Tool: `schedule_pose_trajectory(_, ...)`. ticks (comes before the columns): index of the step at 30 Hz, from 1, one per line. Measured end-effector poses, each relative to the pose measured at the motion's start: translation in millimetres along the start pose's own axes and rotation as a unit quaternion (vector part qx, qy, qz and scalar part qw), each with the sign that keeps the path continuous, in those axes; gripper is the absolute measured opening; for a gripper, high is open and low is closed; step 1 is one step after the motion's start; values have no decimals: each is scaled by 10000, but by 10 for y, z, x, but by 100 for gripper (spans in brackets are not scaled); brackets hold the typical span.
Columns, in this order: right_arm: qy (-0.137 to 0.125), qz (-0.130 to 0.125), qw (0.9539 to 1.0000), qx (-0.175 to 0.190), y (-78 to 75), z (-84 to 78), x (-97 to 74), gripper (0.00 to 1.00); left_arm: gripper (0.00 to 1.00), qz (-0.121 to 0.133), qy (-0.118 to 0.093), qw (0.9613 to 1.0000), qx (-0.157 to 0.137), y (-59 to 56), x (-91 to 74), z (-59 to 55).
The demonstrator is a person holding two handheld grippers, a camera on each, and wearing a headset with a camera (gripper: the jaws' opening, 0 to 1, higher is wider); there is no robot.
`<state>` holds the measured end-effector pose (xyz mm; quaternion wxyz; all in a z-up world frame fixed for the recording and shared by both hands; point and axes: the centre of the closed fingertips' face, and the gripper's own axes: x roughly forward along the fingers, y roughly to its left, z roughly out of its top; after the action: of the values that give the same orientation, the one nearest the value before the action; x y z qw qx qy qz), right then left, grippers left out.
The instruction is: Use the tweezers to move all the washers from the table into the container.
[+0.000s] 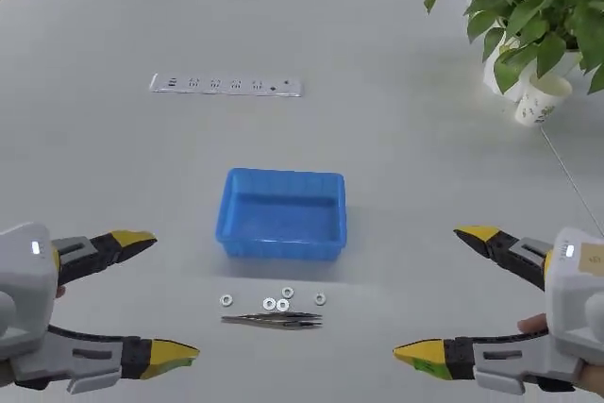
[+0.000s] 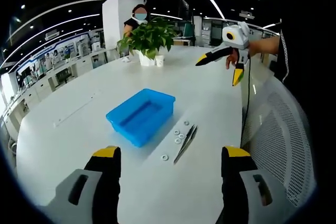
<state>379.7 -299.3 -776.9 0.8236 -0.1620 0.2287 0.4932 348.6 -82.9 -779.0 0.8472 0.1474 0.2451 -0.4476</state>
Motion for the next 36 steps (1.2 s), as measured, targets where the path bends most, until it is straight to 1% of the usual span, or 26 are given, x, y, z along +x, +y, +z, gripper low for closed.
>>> schedule_pose_trajectory(5,7,144,9999,-50,13,32,58,92,81,-111,107,9998,97,-17,88,-23)
schedule_pose_trajectory(10,90,275,9994,-167,28,21,126,91,80,-248,181,9992,238,-43,184,-6)
schedule_pose_trajectory(15,133,406,9987,-288,61,12,184,87,76,-393,285,9980,414,-84,260,-13)
schedule_pose_trajectory(16,172,445,9984,-315,71,1,204,86,74,-463,327,9973,471,-106,279,-23)
schedule_pose_trajectory(18,206,501,9978,-381,88,-10,241,86,72,-522,385,9966,505,-124,310,-35)
schedule_pose_trajectory(22,266,648,9962,-507,144,-15,302,80,63,-652,570,9939,683,-155,360,-97)
schedule_pose_trajectory(24,303,712,9953,-577,165,-22,340,78,60,-740,634,9925,738,-167,388,-134)
schedule_pose_trajectory(26,365,767,9941,-669,183,-35,376,77,59,-789,713,9912,792,-171,413,-163)
schedule_pose_trajectory(29,385,860,9926,-764,215,-31,427,75,55,-856,795,9891,893,-180,449,-191)
schedule_pose_trajectory(32,445,977,9905,-858,244,-47,480,71,51,-948,919,9861,1011,-150,497,-273)
schedule_pose_trajectory(36,503,1072,9885,-943,269,-68,534,67,44,-994,1032,9836,1092,-134,547,-320)
